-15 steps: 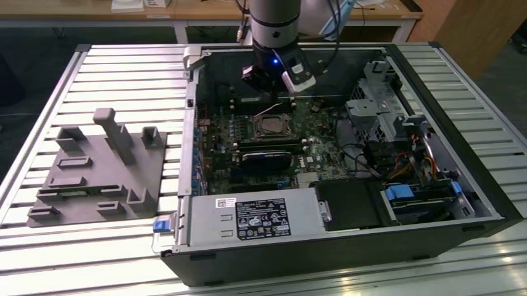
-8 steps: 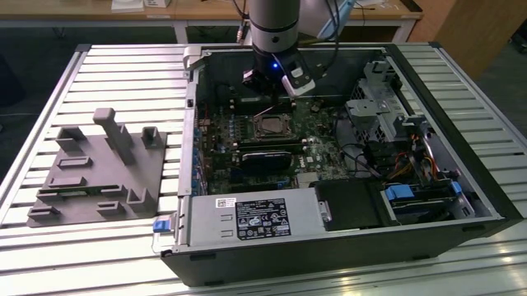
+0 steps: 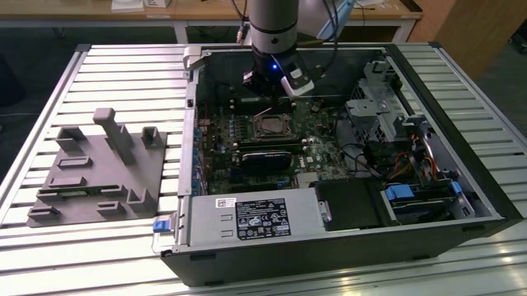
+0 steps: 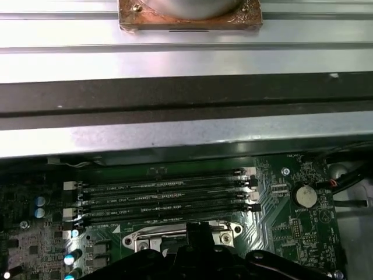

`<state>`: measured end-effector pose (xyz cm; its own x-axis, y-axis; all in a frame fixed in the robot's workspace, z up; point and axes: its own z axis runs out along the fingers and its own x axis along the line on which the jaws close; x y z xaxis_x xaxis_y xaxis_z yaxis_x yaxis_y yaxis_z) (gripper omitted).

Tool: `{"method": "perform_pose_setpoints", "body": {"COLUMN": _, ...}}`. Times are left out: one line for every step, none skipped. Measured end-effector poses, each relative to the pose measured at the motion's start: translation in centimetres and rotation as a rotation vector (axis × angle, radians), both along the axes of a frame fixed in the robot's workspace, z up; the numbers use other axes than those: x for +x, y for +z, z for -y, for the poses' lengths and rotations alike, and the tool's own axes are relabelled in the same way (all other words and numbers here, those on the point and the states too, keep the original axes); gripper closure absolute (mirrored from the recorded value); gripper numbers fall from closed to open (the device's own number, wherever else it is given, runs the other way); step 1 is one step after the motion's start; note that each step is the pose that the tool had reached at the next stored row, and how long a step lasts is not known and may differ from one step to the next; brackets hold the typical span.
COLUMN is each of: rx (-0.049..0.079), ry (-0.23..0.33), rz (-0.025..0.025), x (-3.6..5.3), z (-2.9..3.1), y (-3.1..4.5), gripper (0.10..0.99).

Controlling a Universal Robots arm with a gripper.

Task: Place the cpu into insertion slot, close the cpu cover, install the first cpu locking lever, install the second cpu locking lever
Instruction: 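Install the first cpu locking lever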

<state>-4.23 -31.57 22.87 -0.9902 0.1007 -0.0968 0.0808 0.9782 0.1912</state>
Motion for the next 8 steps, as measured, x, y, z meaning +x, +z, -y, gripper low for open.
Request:
{"method": "perform_pose_setpoints", "body": {"rx": -0.004, "ry": -0.001, "rz": 0.0, "x": 0.0, "z": -0.12, "y": -0.07, "gripper": 0.98}}
{"method": "perform_pose_setpoints", "body": {"rx": -0.009, "ry": -0.001, "rz": 0.0, "x": 0.0, "z": -0.21, "y": -0.13, "gripper": 0.98}}
{"method": "perform_pose_setpoints", "body": {"rx": -0.015, "ry": -0.002, "rz": 0.0, "x": 0.0, "z": -0.32, "y": -0.2, "gripper": 0.98}}
{"method": "perform_pose_setpoints", "body": {"rx": -0.02, "ry": -0.002, "rz": -0.0001, "x": 0.0, "z": -0.42, "y": -0.28, "gripper": 0.98}}
{"method": "perform_pose_setpoints", "body": {"rx": -0.025, "ry": -0.003, "rz": -0.0001, "x": 0.0, "z": -0.5, "y": -0.36, "gripper": 0.98}}
{"method": "perform_pose_setpoints", "body": {"rx": -0.029, "ry": -0.004, "rz": -0.0001, "x": 0.0, "z": -0.58, "y": -0.46, "gripper": 0.98}}
{"method": "perform_pose_setpoints", "body": {"rx": -0.032, "ry": -0.005, "rz": -0.0001, "x": 0.0, "z": -0.67, "y": -0.55, "gripper": 0.98}}
{"method": "perform_pose_setpoints", "body": {"rx": -0.035, "ry": -0.006, "rz": 0.0, "x": 0.0, "z": -0.77, "y": -0.61, "gripper": 0.98}}
